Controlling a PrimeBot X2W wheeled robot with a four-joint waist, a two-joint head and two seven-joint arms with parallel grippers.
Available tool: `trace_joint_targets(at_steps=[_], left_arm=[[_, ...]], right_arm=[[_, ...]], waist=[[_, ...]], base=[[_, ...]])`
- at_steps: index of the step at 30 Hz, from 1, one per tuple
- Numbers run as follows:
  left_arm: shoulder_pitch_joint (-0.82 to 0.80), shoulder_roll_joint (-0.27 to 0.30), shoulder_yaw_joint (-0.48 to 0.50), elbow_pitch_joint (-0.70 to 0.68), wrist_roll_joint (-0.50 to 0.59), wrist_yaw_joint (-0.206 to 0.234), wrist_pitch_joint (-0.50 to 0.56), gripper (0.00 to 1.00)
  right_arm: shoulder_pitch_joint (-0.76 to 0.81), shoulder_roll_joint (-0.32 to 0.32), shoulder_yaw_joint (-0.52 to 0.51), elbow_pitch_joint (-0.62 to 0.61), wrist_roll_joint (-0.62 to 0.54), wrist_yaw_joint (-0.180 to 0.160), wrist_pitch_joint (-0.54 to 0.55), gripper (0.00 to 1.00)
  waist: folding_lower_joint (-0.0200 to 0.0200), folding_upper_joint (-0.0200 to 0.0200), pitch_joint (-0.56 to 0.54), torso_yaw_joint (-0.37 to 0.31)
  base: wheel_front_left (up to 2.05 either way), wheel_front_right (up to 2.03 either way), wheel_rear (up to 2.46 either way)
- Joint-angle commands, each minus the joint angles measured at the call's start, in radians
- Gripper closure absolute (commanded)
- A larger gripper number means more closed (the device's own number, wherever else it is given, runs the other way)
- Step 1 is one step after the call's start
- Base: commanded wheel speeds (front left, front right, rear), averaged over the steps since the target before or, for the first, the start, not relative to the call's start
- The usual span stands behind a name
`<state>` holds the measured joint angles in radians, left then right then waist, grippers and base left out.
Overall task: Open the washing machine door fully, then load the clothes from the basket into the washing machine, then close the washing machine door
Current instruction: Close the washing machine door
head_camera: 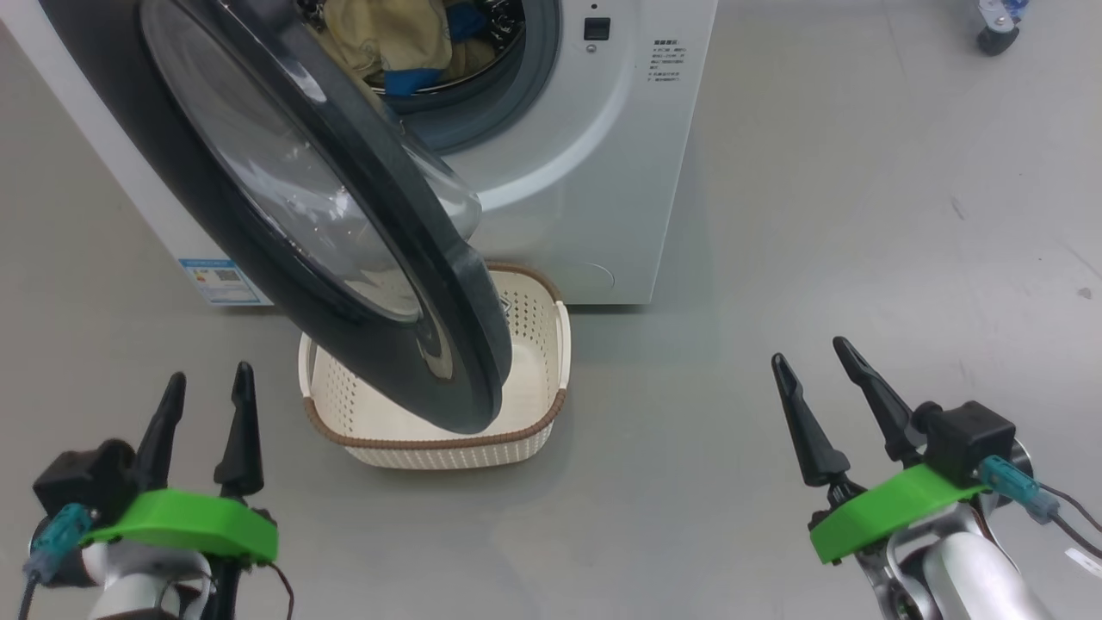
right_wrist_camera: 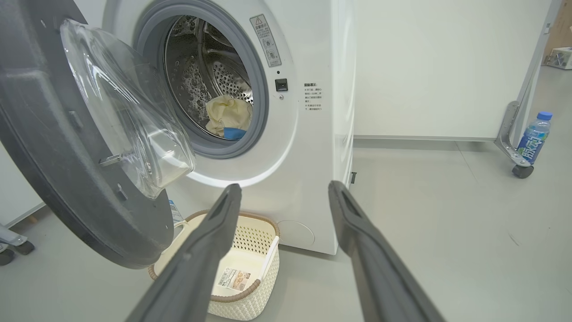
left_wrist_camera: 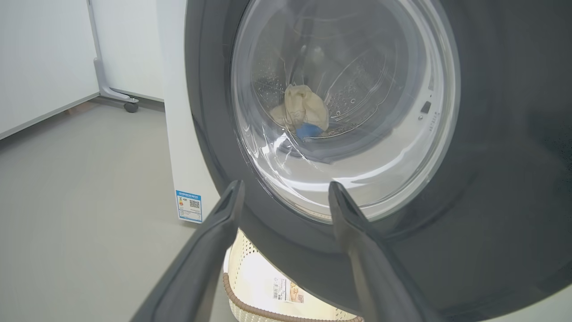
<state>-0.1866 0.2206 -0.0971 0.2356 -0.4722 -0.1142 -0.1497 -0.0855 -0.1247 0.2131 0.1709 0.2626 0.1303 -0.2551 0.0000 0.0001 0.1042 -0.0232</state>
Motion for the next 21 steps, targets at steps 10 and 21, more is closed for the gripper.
trace_joint_targets(at_steps=[10, 21], left_arm=[[0.022, -0.012, 0.045, 0.029, 0.151, -0.001, -0.111, 0.00], [0.146, -0.113, 0.154, -0.054, 0.239, -0.013, -0.112, 0.00]], right_arm=[[-0.007, -0.015, 0.004, -0.038, -0.014, 0.000, -0.007, 0.00], [0.018, -0.006, -0.019, -0.037, -0.022, 0.000, -0.007, 0.00]], waist=[[0.0000, -0.0001, 0.004, -0.006], [0.0000, -0.0001, -0.013, -0.015]], base=[[0.00, 0.00, 0.00], [0.00, 0.00, 0.00]])
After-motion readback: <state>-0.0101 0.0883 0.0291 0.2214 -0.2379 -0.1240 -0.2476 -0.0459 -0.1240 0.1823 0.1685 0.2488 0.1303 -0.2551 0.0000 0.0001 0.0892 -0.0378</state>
